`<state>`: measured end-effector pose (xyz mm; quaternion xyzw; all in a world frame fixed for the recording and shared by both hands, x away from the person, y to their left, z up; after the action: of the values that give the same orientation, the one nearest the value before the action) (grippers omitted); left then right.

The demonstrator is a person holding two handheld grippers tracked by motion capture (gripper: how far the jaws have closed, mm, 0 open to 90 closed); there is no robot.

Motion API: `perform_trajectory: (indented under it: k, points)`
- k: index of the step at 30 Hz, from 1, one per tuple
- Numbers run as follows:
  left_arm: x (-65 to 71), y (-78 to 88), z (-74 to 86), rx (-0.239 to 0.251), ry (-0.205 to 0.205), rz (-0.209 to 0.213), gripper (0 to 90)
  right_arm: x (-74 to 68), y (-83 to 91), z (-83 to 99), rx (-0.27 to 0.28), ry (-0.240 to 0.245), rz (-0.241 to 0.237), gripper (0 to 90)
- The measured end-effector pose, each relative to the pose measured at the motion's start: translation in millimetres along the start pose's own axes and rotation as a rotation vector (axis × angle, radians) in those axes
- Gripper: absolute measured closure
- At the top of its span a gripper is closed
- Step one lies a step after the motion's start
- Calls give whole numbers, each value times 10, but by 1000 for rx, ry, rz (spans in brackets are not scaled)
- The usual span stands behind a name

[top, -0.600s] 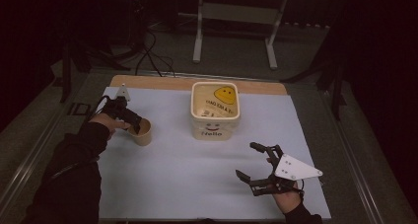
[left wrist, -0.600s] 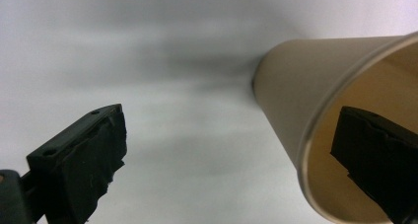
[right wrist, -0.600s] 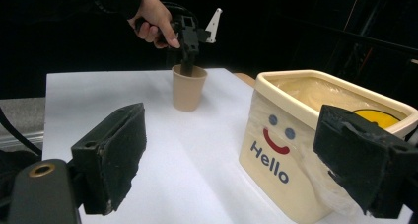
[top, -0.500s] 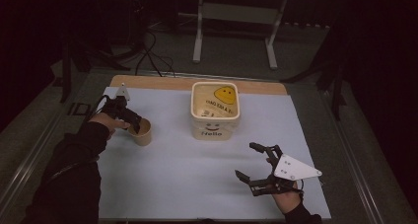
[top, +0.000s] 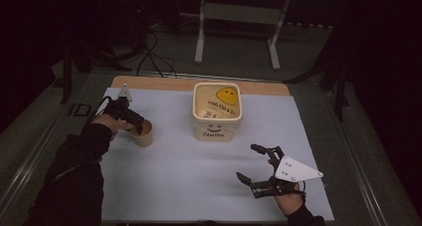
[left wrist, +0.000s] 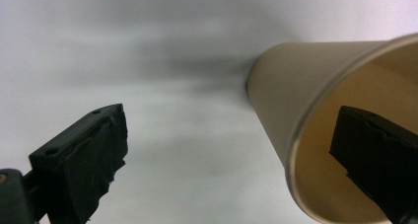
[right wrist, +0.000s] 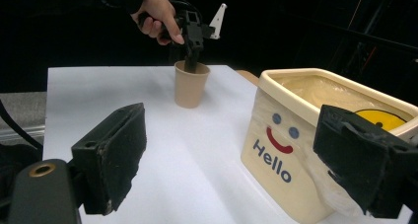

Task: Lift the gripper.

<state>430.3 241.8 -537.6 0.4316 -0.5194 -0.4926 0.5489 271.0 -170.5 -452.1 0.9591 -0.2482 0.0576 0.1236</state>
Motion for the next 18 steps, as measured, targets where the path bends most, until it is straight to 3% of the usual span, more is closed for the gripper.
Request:
perform_trajectory:
  k: [8,18]
  points:
    - [12,75,7,6,3,-6,19,-10,-11,0,-5,10,4,128]
    - [72,279,5,12,-28,-9,19,-18,-24,9,-16,14,3,131]
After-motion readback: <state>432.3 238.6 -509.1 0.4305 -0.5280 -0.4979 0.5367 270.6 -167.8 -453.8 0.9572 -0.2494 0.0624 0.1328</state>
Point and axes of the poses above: each handheld gripper's, and its own axes: y roughly backward along the jaws, z roughly out of its underside, x roughly to its right, the point moved 7 cm from there along -y, roughly forward along the jaws
